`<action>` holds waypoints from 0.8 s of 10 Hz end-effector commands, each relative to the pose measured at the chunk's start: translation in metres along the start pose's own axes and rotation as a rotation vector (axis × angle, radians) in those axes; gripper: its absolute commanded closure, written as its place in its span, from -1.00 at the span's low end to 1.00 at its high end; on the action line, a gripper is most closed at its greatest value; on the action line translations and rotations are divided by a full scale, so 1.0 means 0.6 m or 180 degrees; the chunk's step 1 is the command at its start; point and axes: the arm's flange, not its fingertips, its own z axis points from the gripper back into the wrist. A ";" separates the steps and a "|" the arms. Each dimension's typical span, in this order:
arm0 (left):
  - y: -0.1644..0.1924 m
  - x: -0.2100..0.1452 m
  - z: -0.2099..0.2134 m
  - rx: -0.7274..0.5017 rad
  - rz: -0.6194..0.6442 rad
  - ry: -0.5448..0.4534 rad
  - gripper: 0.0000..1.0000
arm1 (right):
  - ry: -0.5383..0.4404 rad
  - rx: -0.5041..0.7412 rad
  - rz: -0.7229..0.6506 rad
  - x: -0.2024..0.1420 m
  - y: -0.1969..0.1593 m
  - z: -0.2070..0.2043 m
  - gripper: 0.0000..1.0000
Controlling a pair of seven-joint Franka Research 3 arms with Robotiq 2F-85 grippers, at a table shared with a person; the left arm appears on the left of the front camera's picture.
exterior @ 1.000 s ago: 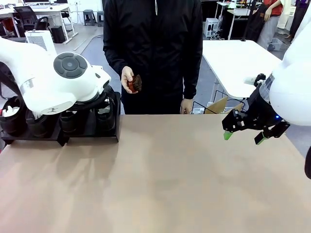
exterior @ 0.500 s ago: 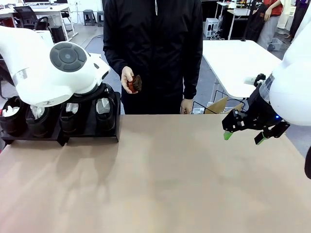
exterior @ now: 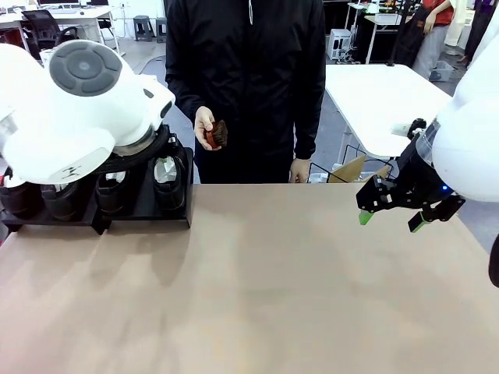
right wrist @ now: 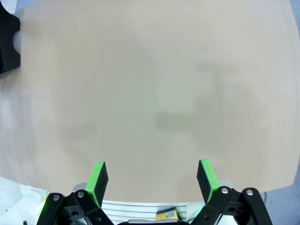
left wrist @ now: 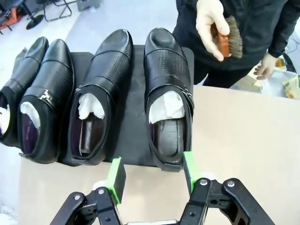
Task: Organize the shoes by placing them on the stand.
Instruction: Place the Shoe from the middle of the table onto the Shoes Stand.
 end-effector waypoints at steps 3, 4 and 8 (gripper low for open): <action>-0.006 0.009 -0.043 0.0036 -0.0044 0.0018 -0.33 | -0.0003 0.0034 -0.0010 0.004 0.003 0.001 -1.00; -0.006 0.009 -0.043 0.0036 -0.0044 0.0018 -0.33 | -0.0003 0.0034 -0.0010 0.004 0.003 0.001 -1.00; -0.006 0.009 -0.043 0.0036 -0.0044 0.0018 -0.33 | -0.0003 0.0034 -0.0010 0.004 0.003 0.001 -1.00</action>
